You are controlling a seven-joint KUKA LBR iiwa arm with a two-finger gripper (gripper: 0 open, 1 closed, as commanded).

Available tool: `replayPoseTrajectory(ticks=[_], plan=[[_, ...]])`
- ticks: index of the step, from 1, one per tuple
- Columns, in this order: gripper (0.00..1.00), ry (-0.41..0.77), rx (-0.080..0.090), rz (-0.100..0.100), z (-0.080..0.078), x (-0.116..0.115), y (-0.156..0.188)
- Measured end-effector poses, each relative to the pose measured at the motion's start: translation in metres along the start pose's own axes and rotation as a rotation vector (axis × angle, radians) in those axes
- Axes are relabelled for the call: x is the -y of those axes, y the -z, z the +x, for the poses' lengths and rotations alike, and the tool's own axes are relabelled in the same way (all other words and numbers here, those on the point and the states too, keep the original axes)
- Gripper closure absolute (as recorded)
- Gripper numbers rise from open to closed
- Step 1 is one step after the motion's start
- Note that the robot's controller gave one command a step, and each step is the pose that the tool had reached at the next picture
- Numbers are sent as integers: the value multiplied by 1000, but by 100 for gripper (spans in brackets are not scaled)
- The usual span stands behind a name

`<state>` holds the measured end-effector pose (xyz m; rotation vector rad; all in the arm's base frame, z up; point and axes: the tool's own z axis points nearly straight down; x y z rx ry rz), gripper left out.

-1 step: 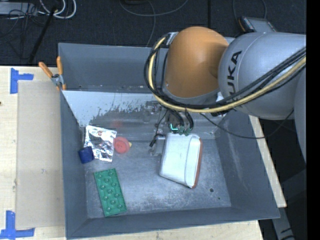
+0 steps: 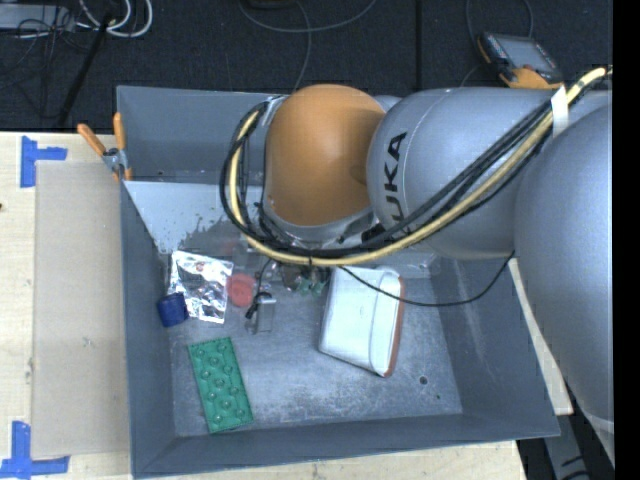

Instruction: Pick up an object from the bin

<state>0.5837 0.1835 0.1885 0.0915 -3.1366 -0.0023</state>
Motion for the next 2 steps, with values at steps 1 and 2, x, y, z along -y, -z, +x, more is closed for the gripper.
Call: replayPoseTrajectory(ticks=[1, 2], plan=[[0, -53, -4, 2, -14, -7, -106], [0, 286, 2, 2, 9, -46, -119]])
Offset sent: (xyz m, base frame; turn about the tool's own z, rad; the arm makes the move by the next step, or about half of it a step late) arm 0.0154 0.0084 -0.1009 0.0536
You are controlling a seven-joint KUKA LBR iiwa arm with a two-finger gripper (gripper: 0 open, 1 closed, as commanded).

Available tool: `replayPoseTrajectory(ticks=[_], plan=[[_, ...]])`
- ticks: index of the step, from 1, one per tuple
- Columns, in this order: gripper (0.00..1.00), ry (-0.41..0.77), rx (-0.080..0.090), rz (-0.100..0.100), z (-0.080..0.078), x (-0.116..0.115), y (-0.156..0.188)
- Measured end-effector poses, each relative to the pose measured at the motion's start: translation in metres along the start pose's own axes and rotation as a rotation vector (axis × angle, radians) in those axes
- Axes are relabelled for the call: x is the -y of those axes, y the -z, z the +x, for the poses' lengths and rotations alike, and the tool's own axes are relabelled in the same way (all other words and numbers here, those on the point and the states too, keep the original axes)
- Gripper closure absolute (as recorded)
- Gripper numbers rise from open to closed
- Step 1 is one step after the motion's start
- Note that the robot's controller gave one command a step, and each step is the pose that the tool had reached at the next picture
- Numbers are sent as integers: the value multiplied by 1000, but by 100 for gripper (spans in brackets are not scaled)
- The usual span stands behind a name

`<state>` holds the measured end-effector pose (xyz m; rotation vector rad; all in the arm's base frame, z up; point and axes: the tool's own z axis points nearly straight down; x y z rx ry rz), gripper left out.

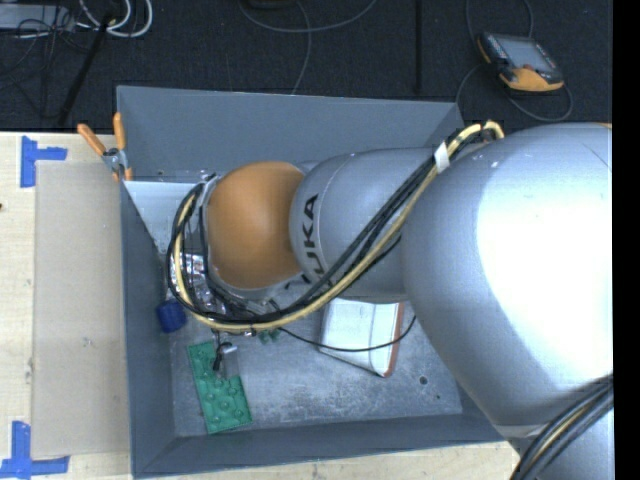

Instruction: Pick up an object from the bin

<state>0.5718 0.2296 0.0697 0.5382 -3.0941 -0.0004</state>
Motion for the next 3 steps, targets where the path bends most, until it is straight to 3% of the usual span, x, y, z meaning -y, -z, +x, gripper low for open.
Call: replayPoseTrajectory(ticks=[1, 2, 3], plan=[[100, -6, 3, -1, -1, 2, 1], [100, -69, 8, -1, 29, -16, 107], [100, 368, 8, 1, 18, -23, 168]])
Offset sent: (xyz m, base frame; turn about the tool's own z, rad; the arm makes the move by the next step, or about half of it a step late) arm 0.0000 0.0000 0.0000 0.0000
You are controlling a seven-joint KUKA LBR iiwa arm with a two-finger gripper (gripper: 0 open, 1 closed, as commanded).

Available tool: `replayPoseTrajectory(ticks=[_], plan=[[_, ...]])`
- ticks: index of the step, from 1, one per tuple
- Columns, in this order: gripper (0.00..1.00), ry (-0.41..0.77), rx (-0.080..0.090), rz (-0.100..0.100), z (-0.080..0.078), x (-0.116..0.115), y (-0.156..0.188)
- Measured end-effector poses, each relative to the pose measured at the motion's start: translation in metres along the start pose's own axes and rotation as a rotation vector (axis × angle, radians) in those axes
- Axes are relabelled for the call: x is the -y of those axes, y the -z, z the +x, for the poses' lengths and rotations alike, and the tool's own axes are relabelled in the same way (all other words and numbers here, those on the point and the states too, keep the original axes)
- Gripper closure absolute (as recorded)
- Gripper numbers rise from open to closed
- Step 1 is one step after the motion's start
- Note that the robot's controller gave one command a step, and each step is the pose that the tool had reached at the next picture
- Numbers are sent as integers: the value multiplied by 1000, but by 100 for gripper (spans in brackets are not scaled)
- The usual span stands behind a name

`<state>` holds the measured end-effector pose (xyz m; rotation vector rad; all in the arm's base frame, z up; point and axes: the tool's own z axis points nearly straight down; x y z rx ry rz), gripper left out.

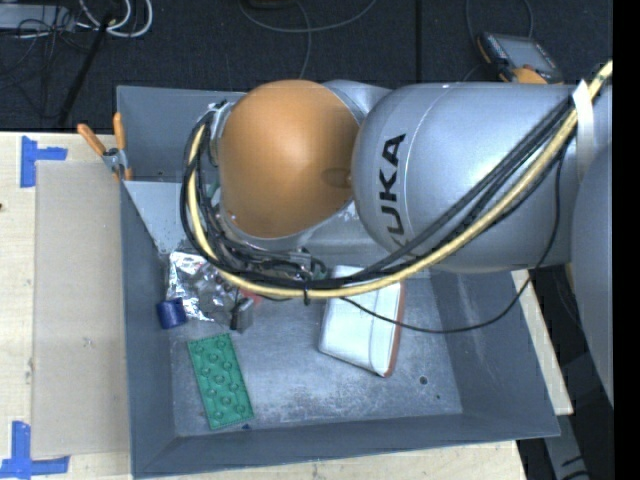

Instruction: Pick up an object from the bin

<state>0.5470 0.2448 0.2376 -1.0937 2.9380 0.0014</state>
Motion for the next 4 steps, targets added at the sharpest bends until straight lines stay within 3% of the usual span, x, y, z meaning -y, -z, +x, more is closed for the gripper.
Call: replayPoseTrajectory(ticks=[1, 2, 3, 4], plan=[[100, 377, -9, -5, -24, 30, -81], [100, 220, -6, -4, -32, 38, -98], [0, 218, -5, -3, -32, 39, -97], [0, 367, -9, -4, -24, 82, -152]])
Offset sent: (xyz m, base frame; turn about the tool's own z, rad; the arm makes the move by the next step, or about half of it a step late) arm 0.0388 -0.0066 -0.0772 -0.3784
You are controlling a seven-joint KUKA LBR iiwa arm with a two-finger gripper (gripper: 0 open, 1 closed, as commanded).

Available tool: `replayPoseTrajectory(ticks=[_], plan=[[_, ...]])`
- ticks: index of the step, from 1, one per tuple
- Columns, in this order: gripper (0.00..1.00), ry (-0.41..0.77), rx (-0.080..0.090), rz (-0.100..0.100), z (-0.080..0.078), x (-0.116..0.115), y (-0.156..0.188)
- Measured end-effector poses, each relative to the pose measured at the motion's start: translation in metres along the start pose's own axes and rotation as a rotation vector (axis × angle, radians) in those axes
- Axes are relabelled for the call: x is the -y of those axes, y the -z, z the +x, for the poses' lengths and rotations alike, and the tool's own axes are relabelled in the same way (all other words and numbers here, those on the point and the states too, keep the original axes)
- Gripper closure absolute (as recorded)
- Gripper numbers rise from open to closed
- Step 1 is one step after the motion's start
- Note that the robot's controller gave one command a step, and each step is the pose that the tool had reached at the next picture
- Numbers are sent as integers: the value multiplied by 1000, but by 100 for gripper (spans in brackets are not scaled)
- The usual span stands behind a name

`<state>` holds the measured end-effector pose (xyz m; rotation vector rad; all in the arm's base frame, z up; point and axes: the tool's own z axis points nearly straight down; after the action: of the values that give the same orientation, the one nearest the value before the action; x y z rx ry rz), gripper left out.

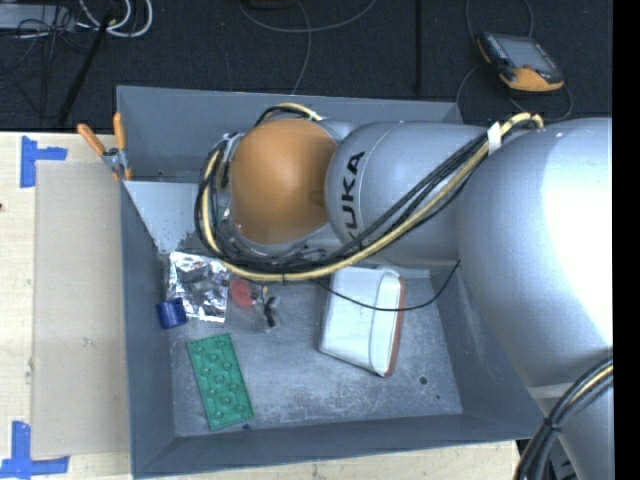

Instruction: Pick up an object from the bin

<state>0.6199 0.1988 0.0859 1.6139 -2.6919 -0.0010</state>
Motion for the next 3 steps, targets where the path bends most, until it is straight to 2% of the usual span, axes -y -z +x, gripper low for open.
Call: replayPoseTrajectory(ticks=[1, 2, 3], plan=[[0, -200, 7, 3, 10, -34, 72], [0, 484, 0, -2, 14, -87, 10], [100, 478, 2, -1, 14, -86, 11]])
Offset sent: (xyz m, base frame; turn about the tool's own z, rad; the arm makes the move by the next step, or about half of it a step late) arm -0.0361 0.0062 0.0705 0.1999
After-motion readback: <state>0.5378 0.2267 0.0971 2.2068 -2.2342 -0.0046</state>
